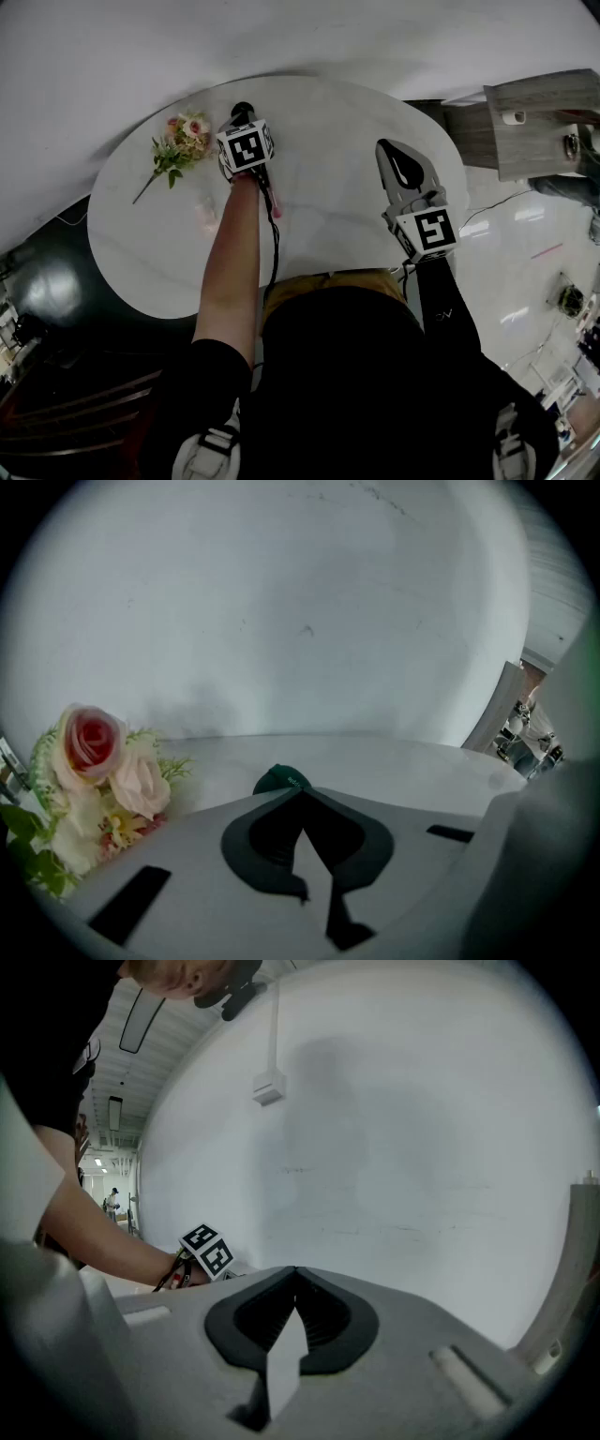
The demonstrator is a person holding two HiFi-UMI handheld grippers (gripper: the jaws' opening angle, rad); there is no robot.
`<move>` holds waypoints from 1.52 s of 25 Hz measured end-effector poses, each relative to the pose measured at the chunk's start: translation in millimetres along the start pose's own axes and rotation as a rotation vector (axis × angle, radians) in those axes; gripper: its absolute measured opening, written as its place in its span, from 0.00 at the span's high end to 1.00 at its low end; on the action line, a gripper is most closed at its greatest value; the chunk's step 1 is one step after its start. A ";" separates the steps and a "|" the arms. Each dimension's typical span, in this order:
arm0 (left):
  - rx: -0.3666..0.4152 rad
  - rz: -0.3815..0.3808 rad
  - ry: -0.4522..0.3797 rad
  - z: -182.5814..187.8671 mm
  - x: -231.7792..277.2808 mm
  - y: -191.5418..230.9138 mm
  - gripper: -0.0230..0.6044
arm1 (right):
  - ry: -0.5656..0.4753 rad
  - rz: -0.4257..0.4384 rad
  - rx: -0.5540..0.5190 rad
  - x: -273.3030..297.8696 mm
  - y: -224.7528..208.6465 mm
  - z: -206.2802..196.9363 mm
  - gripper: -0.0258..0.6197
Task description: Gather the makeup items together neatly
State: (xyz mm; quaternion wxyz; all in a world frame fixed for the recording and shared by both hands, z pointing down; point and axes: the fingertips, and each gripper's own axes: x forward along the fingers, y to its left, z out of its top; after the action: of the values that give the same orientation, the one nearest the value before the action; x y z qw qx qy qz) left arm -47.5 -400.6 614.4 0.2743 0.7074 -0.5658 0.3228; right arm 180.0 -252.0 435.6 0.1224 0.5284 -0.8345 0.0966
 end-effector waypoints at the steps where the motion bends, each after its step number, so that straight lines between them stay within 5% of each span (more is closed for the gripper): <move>1: 0.008 -0.005 -0.009 2.4 -2.4 -2.4 0.95 | -0.003 0.001 0.003 -0.8 -0.3 -0.6 0.95; 17: 0.211 -0.055 -0.328 64.7 -166.3 -80.2 0.95 | -0.189 0.056 -0.044 -26.3 2.5 61.3 0.95; 25: 0.126 -0.109 -0.429 53.7 -259.5 -111.8 0.95 | -0.285 0.102 -0.049 -53.0 17.9 85.8 0.95; 30: 0.131 -0.130 -0.392 34.2 -249.4 -122.6 0.95 | -0.266 0.107 -0.050 -63.5 24.2 72.9 0.95; 38: 0.115 -0.182 -0.130 -63.3 -170.0 -128.9 0.95 | -0.210 0.048 -0.014 -81.5 7.8 45.1 0.95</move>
State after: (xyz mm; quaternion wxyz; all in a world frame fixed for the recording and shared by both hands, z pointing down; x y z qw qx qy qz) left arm 43.6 -220.0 521.7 0.2239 0.7898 -0.4966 0.2819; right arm 201.9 -191.9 367.5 0.0357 0.5148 -0.8557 0.0379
